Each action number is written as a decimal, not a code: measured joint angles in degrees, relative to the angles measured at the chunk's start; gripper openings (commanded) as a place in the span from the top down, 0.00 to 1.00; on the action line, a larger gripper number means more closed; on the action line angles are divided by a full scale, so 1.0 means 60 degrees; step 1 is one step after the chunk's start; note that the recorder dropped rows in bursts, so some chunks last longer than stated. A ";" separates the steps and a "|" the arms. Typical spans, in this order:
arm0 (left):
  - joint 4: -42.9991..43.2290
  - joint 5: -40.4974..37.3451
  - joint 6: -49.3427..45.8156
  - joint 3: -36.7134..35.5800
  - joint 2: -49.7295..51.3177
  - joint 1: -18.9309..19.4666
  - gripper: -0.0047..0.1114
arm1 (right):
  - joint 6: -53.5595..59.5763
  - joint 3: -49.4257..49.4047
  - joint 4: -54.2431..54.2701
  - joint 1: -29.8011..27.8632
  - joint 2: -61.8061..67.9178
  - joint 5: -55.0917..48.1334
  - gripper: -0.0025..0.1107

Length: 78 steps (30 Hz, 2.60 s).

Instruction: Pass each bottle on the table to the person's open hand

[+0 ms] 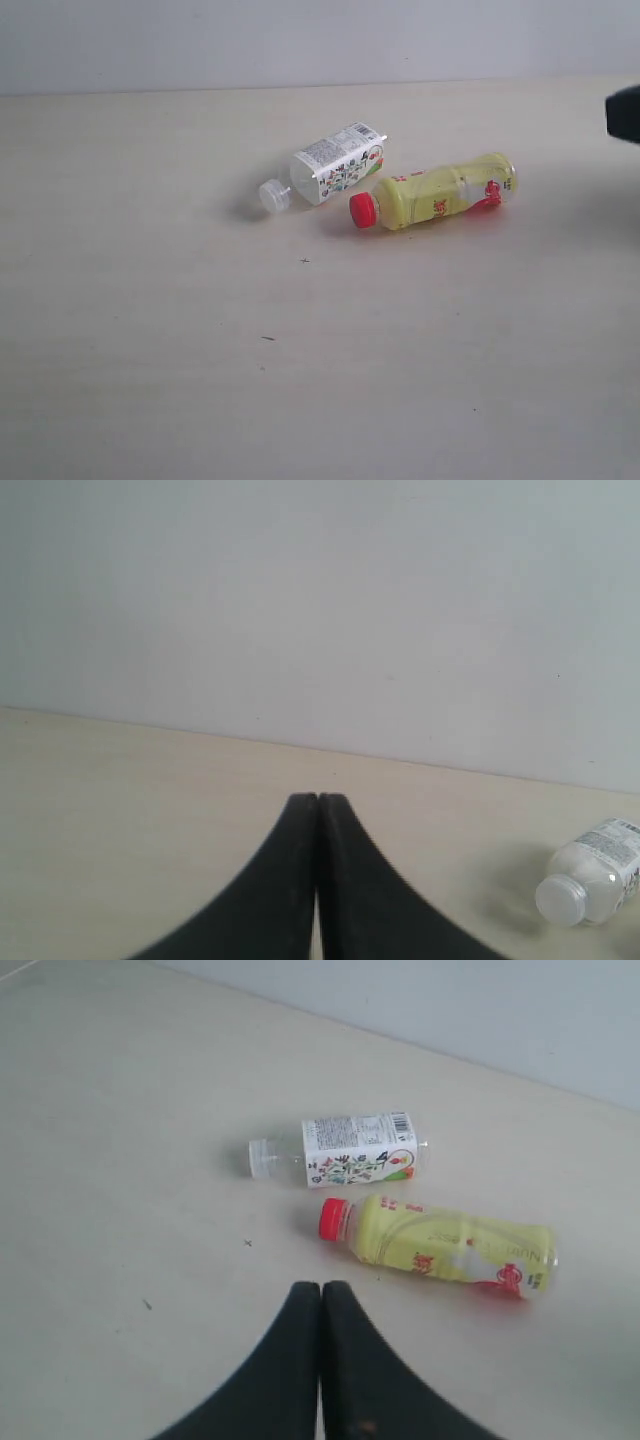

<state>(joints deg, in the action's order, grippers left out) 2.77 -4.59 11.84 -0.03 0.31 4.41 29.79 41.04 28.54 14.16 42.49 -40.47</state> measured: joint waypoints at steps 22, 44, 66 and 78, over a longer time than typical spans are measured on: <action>0.0000 0.0000 0.0000 0.0000 0.0000 0.0000 0.94 | 0.0115 -0.2634 0.0095 0.0000 -0.5734 0.1852 0.98; 0.0000 0.0000 0.0000 0.0000 0.0000 0.0000 0.94 | -0.1571 -0.2715 -0.0642 0.0000 -0.7054 0.1597 0.98; 0.0000 0.0000 0.0000 0.0000 0.0000 0.0000 0.94 | -0.2174 -0.3568 -0.2497 0.0000 -0.7054 0.1916 0.98; 0.0000 0.0000 0.0000 0.0000 0.0000 0.0000 0.94 | -0.2213 -0.3568 -0.2497 0.0000 -0.7054 0.1916 0.98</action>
<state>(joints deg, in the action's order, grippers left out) 2.77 -4.59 11.84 -0.03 0.31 4.41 16.52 19.63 13.55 14.16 0.16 -28.97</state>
